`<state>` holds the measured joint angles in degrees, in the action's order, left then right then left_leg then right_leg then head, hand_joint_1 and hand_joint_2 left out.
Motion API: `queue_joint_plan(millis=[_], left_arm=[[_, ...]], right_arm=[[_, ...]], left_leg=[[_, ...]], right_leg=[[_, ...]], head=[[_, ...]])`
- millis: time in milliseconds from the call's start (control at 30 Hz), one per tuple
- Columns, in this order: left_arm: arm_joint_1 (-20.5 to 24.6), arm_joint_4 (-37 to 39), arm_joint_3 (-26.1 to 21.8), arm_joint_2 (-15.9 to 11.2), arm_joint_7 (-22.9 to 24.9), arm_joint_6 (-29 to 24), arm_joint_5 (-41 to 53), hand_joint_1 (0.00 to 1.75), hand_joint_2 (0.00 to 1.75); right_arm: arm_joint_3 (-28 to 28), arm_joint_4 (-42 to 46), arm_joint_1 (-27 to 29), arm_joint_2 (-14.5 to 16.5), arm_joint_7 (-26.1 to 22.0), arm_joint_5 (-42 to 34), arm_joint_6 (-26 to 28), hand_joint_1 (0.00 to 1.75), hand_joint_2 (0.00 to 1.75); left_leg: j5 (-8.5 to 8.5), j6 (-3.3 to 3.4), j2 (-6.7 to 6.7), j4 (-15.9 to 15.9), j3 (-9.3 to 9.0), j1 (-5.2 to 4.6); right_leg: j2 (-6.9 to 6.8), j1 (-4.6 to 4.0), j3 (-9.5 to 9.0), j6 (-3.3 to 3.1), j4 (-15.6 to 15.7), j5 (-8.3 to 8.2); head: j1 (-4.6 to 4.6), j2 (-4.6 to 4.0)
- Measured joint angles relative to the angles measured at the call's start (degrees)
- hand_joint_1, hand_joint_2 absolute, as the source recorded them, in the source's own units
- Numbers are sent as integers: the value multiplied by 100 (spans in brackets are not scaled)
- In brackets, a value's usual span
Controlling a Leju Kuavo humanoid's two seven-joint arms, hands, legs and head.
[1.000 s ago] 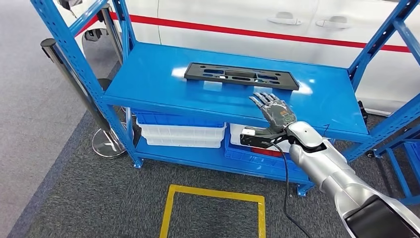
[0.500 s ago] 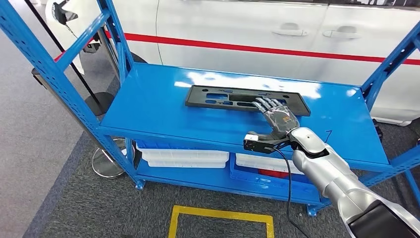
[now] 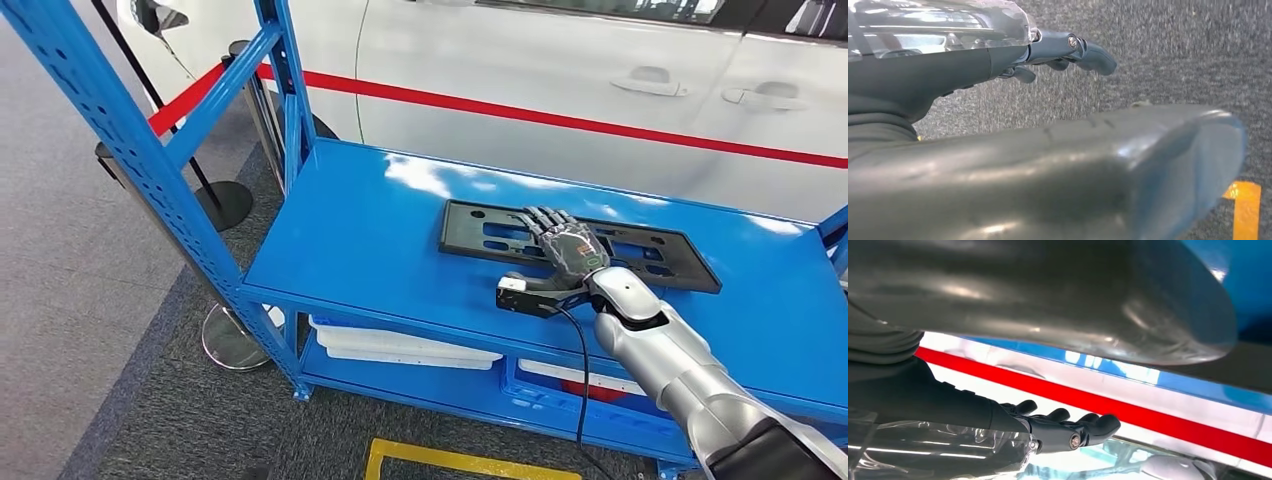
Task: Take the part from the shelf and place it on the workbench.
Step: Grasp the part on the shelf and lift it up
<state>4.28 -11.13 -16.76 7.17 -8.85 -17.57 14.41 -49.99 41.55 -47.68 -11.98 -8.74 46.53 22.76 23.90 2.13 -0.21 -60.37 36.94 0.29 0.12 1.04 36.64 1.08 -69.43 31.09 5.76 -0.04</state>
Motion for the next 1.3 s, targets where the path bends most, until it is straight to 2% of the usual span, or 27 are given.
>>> queue_joint_plan(millis=[33,67,100,167,233,300,533,667,700,833,1000,1133,1233,1300], left_arm=[[-5,5,1,17,1,4,0,0,0],[0,10,2,29,0,5,1,0,0],[11,15,3,38,-1,7,1,0,0],[28,20,4,38,-3,11,1,0,0],[21,20,5,37,-2,16,1,0,0],[18,20,5,37,-7,14,5,0,0],[27,20,6,20,9,103,-22,0,0],[26,20,2,20,48,128,-91,0,0],[26,20,0,20,54,126,-98,0,0],[11,20,-2,19,96,36,-100,0,0],[-1,20,-6,8,99,-39,-78,0,0],[-2,20,-8,2,44,-70,-43,0,175],[0,20,-16,2,-223,-101,-83,0,175],[4,20,-48,2,-678,-75,-211,0,175]], right_arm=[[0,2,-1,-9,0,0,1,0,0],[0,4,-4,-19,0,1,2,0,0],[0,7,-8,-26,0,1,2,0,0],[0,13,-14,-30,3,2,1,0,0],[0,21,-16,-28,6,3,1,0,0],[0,28,-13,-28,9,4,-12,0,0],[0,32,-13,-14,-1,7,-126,0,0],[1,31,-39,51,-95,-65,-233,0,175],[10,31,-53,75,-159,-202,-380,0,175],[267,24,-55,251,-528,-1425,-1612,0,175],[375,5,-155,326,-578,-1793,-1864,0,175],[408,-2,-206,327,-591,-1844,-1894,0,175],[411,-12,-213,328,-601,-1933,-1886,0,175],[410,-28,-214,326,-597,-1997,-1825,0,175]], left_leg=[[31,14,-4,13,-59,-32],[51,20,-13,30,-98,-52],[70,26,-19,40,-113,-61],[91,32,-25,52,-114,-63],[102,38,-10,59,-129,-62],[102,33,1,67,-145,-62],[93,15,2,92,-153,-61],[93,14,2,94,-154,-61],[93,14,2,95,-154,-61],[93,13,2,95,-154,-63],[92,14,-7,95,-154,-66],[92,14,-8,95,-153,-71],[92,14,-8,95,-153,-74],[92,14,-8,94,-153,-74]], right_leg=[[-5,-81,-46,-142,344,-287],[-11,-152,-101,-269,649,-501],[-16,-200,-164,-338,885,-582],[-16,-212,-242,-172,1073,-553],[-1,-193,-278,-39,1121,-531],[9,-189,-281,-99,1122,-531],[8,-186,-281,-94,1120,-527],[8,-186,-281,-98,1119,-525],[8,-186,-281,-98,1119,-525],[9,-188,-280,-100,1118,-524],[4,-188,-281,-99,1118,-524],[4,-187,-282,-99,1118,-524],[4,-187,-281,-99,1119,-524],[4,-186,-281,-99,1120,-524]], head=[[5,0],[8,0],[10,0],[10,0],[10,0],[10,0],[9,0],[9,0],[9,0],[9,0],[9,0],[9,0],[9,0],[9,0]])
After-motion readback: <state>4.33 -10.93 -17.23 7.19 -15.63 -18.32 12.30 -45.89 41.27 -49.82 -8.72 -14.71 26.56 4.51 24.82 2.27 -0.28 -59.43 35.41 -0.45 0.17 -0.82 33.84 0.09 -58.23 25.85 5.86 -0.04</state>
